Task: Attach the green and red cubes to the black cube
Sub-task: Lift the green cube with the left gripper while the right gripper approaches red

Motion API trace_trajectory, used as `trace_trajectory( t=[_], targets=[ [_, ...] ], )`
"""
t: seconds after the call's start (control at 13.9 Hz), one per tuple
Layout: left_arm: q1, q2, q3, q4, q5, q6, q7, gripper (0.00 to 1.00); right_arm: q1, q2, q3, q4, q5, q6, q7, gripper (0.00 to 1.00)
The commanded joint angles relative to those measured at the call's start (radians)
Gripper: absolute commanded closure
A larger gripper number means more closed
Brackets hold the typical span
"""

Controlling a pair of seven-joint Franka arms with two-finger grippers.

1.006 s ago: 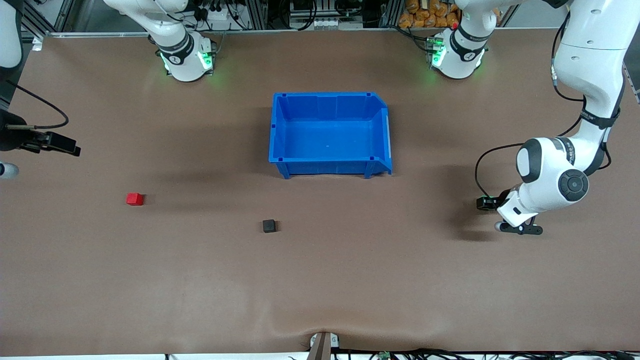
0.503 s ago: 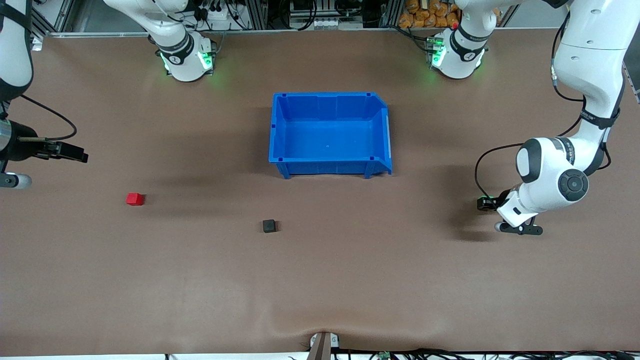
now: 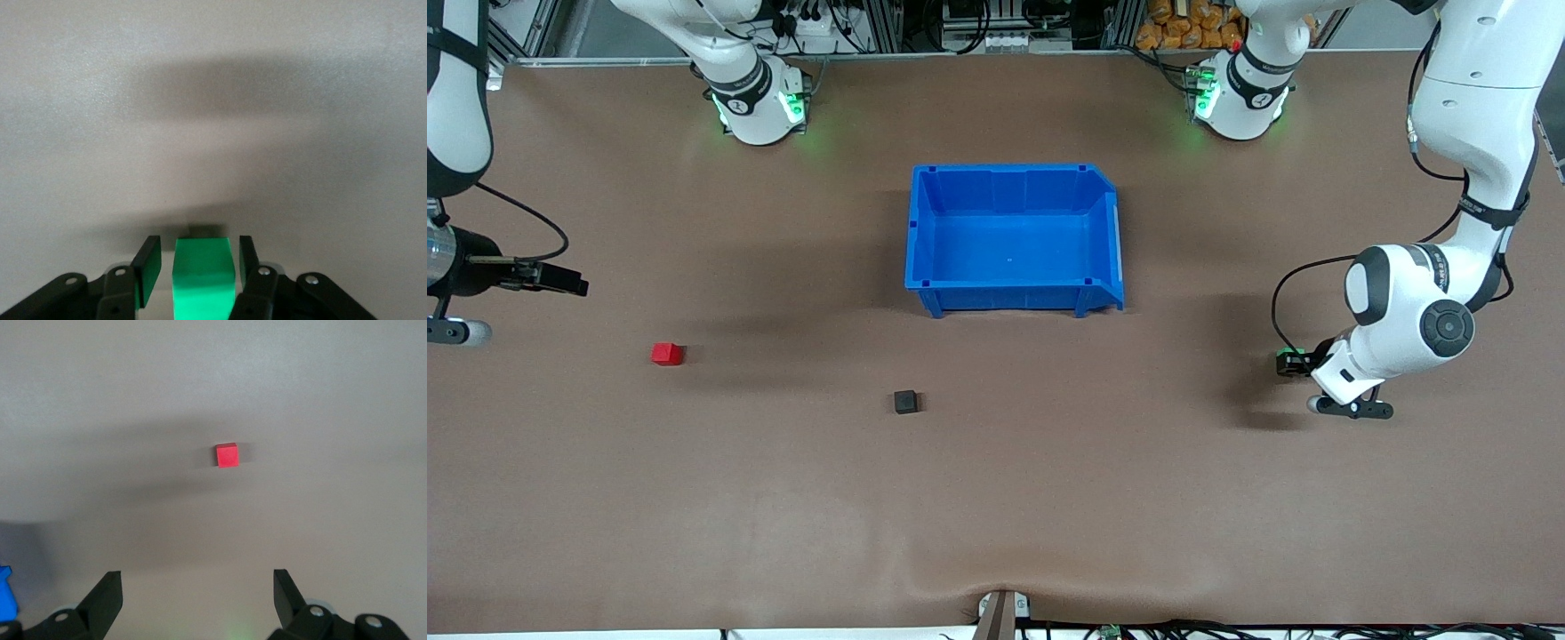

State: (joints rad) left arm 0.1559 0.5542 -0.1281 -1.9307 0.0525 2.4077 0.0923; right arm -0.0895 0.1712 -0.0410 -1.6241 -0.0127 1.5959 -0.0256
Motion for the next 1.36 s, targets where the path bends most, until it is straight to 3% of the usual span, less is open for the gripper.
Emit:
trace_trajectory(
  t=[0.0,0.43,0.79,1.01,1.29],
  targets=[
    [-0.002,-0.005,-0.002,-0.002,0.013,0.010,-0.006,0.50,-0.015,0.010,0.010,0.003,0.010,0.010,0.004,0.00],
    [-0.006,0.000,-0.001,-0.002,0.013,0.010,-0.006,0.60,-0.018,0.031,0.010,0.003,0.010,0.025,0.004,0.00],
    [-0.003,0.000,-0.002,-0.004,0.012,0.010,-0.009,1.00,-0.027,0.059,0.010,0.003,0.010,0.033,0.004,0.00],
    [-0.007,-0.008,-0.002,-0.001,0.013,0.008,-0.055,1.00,-0.030,0.077,0.010,0.003,0.010,0.042,0.003,0.00],
    [-0.042,-0.014,-0.024,0.044,0.012,-0.013,-0.260,1.00,-0.029,0.090,0.010,-0.006,0.010,0.065,0.003,0.00]
  ],
)
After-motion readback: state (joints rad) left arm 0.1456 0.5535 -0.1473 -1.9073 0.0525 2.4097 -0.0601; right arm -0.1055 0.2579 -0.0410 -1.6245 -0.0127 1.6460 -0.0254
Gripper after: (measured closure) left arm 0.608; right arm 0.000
